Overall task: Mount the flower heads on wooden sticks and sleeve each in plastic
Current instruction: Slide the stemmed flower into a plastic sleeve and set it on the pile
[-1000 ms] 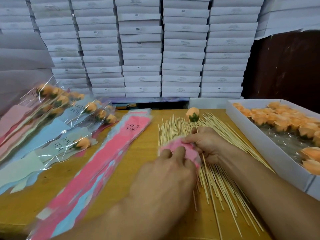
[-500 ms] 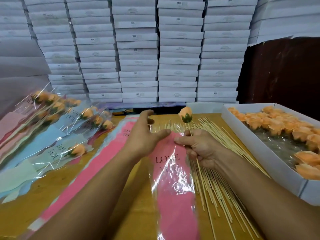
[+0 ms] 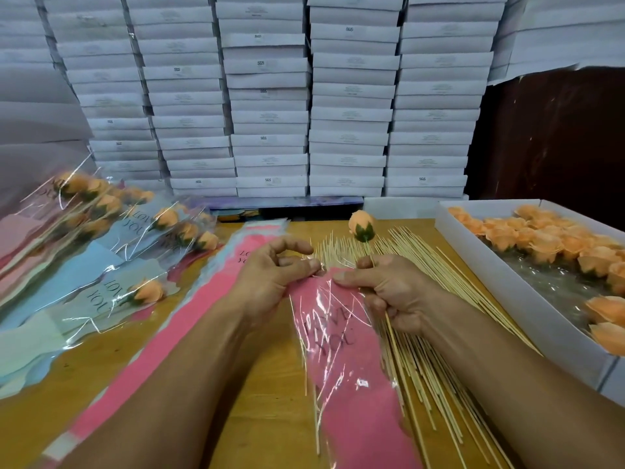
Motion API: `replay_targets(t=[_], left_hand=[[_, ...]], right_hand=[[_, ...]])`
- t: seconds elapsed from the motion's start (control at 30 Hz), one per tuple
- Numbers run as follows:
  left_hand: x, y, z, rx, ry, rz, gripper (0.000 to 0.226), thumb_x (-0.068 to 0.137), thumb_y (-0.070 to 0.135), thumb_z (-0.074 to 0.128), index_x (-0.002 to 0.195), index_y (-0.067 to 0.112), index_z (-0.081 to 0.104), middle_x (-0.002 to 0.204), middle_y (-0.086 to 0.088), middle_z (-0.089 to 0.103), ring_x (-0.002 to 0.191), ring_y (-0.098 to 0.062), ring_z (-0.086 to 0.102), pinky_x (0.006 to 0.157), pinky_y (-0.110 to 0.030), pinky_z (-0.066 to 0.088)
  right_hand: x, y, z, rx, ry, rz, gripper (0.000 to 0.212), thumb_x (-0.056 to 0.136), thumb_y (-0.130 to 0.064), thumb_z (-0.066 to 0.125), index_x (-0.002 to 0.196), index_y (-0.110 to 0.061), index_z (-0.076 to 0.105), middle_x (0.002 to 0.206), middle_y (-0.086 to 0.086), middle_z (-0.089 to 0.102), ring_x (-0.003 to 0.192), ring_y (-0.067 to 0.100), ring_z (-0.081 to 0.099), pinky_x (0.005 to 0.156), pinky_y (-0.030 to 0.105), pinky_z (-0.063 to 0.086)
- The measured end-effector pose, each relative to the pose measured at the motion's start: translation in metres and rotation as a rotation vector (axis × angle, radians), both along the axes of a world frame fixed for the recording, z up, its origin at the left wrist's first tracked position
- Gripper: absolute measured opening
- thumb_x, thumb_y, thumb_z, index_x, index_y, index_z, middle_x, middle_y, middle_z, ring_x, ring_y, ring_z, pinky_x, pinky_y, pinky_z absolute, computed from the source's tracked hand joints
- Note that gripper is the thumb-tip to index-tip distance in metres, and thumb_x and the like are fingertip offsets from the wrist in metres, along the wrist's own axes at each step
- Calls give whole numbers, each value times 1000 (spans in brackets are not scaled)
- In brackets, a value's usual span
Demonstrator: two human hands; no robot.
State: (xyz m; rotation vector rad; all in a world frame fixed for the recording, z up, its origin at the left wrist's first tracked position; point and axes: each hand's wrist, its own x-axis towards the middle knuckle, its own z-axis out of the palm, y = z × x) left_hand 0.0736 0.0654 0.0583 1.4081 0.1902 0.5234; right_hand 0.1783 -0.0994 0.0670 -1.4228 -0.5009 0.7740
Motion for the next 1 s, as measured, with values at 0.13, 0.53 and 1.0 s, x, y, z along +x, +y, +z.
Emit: replay_targets(t=[0.13, 0.53, 1.0], left_hand=[[-2, 1, -2, 385, -5, 143, 13, 81, -3, 75, 81, 8, 69, 103, -14, 73, 87, -23, 66, 69, -19, 52], [-4, 5, -6, 427, 98, -8, 30, 88, 1, 70, 115, 12, 63, 73, -3, 73, 72, -11, 70, 71, -25, 58], [-6, 7, -5, 19, -84, -157, 14, 75, 6, 73, 73, 21, 73, 61, -1, 59, 53, -9, 56, 58, -27, 52]], right_hand=[[0, 2, -3, -5, -4, -35, 41, 77, -5, 85, 81, -14, 45, 47, -1, 55, 28, 5, 37, 25, 16, 21], [4, 4, -10, -42, -29, -100, 46, 75, 2, 85, 87, -13, 43, 52, 1, 58, 29, 7, 42, 27, 16, 29], [18, 1, 2, -36, 148, -64, 35, 104, -42, 44, 78, -18, 42, 63, 15, 65, 28, 9, 26, 31, 12, 19]])
